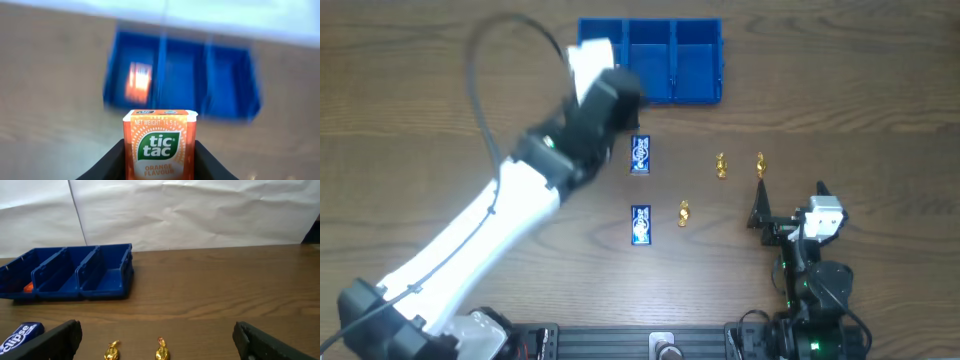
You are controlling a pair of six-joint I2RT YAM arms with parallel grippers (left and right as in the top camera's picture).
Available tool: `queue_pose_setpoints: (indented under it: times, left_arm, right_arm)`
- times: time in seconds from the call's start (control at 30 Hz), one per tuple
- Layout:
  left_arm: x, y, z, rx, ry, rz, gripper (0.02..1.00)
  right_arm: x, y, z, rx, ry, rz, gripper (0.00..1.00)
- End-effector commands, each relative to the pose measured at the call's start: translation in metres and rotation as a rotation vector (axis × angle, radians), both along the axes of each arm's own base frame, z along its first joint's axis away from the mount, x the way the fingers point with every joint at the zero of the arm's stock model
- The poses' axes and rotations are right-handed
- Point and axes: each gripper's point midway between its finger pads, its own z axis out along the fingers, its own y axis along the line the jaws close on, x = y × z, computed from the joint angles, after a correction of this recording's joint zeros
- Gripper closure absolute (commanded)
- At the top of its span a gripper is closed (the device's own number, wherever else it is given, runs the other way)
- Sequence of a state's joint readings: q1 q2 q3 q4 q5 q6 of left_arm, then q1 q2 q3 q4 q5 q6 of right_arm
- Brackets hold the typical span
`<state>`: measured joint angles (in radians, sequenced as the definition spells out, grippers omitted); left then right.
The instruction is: Sort Candies Into Trays
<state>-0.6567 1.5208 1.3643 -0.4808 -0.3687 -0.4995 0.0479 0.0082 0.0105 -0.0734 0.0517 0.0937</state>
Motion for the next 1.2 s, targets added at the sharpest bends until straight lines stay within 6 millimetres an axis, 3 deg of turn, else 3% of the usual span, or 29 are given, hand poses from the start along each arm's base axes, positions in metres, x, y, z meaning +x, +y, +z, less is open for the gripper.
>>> queue_pose_setpoints:
  times: [0.03, 0.13, 0.27, 0.37, 0.5, 1.2]
  left_arm:
    - [0.07, 0.022, 0.035, 0.124, -0.062, 0.004, 0.711]
    - [0.103, 0.024, 0.023, 0.099, -0.029, -0.007, 0.704]
    - [0.141, 0.027, -0.026, 0.063, 0.066, -0.026, 0.698]
    - [0.152, 0.031, -0.064, 0.061, 0.134, -0.016, 0.7]
    - [0.158, 0.032, -0.095, 0.072, 0.181, -0.016, 0.7]
    - [0.163, 0.029, -0.108, 0.126, 0.182, -0.07, 0.68]
  right_arm:
    - [0.0, 0.0, -0.001, -0.013, 0.0, 0.0, 0.003]
    - [0.0, 0.0, -0.001, -0.013, 0.0, 0.0, 0.003]
    - [0.0, 0.0, -0.001, -0.013, 0.0, 0.0, 0.003]
    - [0.0, 0.0, -0.001, -0.013, 0.0, 0.0, 0.003]
    - [0.0, 0.0, -0.001, -0.013, 0.0, 0.0, 0.003]
    - [0.0, 0.0, -0.001, -0.013, 0.0, 0.0, 0.003]
